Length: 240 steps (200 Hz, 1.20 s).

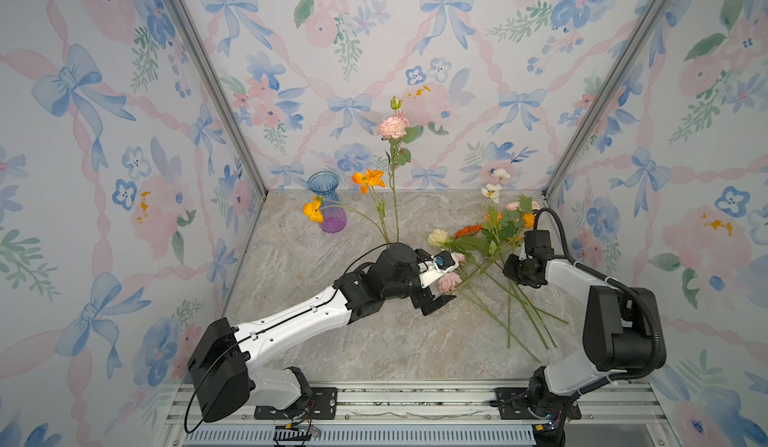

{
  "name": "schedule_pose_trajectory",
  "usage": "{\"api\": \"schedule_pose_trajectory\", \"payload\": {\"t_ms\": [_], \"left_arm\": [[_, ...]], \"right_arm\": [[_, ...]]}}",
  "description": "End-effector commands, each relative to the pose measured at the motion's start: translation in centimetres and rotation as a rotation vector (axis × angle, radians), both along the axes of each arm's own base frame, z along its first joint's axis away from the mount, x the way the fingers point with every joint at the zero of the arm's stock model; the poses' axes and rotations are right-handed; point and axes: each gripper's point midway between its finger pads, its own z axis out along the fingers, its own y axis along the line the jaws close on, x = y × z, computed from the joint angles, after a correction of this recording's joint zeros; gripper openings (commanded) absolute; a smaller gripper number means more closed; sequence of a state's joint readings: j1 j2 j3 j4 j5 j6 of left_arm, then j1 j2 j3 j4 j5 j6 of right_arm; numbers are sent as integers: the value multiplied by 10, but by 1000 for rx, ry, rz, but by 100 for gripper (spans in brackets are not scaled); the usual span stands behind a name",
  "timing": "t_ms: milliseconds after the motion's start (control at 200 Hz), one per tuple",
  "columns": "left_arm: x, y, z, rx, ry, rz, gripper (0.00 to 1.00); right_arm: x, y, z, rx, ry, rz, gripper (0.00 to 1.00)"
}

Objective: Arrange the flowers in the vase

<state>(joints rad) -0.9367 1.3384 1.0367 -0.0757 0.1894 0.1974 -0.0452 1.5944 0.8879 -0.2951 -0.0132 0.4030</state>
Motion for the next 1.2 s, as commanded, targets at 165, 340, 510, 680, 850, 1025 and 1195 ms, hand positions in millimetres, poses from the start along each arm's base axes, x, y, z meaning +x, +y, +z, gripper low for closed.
{"api": "schedule_pose_trajectory", "payload": {"t_ms": [165, 340, 510, 680, 850, 1025, 1195], "left_arm": [[2, 2, 11, -20, -20, 18, 98], [2, 4, 15, -27, -28, 25, 98], [2, 6, 20, -38, -35, 32, 98], [1, 8, 24, -46, -39, 32, 98], [0, 7, 24, -49, -35, 28, 98], [0, 7, 25, -51, -36, 28, 98], [0, 7, 25, -52, -35, 29, 98]], "right_arm": [[13, -1, -8, -18, 40, 37, 14], [13, -2, -2, -81, 61, 76, 0], [9, -1, 34, -227, 48, 120, 0], [1, -2, 82, -411, 40, 163, 0], [-6, -1, 127, -582, 89, 203, 0], [-12, -4, 167, -758, 151, 226, 0], [-9, 16, 198, -1021, 222, 325, 0]]}}
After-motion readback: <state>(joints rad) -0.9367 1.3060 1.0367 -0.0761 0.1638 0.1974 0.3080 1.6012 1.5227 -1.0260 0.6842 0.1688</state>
